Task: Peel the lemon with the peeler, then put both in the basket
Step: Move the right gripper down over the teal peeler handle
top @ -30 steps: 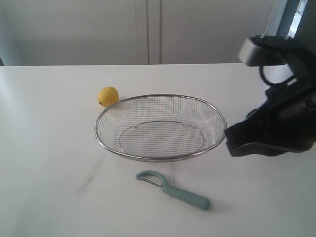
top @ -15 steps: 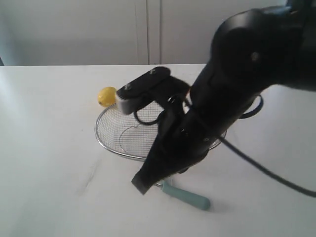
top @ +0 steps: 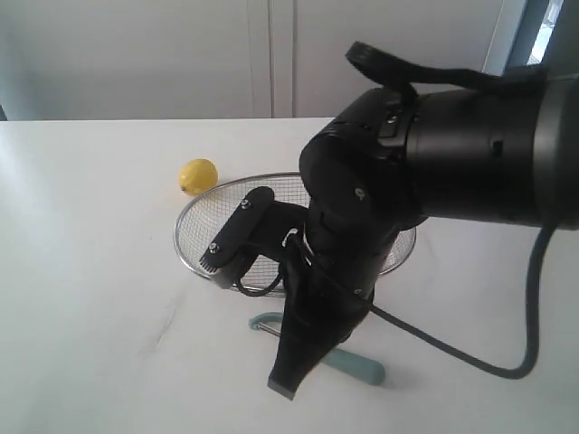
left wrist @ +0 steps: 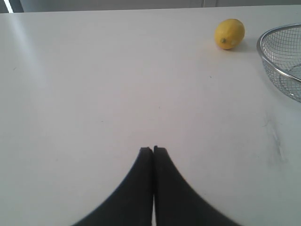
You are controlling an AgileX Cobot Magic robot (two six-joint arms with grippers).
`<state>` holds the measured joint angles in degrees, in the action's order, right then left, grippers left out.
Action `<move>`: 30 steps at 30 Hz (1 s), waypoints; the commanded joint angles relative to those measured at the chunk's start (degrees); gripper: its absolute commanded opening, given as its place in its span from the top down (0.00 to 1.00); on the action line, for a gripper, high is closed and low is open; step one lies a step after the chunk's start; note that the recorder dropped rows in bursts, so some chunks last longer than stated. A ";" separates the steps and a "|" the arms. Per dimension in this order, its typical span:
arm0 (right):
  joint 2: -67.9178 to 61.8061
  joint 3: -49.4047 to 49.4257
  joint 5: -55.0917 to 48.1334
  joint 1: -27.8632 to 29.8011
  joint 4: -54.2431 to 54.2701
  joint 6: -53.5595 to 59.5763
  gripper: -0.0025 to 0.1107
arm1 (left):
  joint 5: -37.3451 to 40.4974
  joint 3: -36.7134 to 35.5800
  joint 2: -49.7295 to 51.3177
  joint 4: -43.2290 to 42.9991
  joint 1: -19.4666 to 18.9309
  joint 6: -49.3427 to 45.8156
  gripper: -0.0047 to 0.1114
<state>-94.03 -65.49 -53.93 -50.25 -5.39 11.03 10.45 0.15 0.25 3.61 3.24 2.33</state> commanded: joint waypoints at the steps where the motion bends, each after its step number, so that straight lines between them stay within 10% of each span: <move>1: -1.42 -0.40 -0.03 -0.14 -0.88 2.48 0.98 | -0.09 -0.15 -0.25 0.33 -0.27 -0.18 0.96; 30: -6.66 0.30 0.11 0.88 -2.28 7.23 0.56 | -0.09 -0.15 -0.25 0.33 -0.27 -0.18 0.96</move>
<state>-100.85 -65.49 -53.48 -50.25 -7.75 17.59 10.45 0.15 0.25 3.61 3.24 2.33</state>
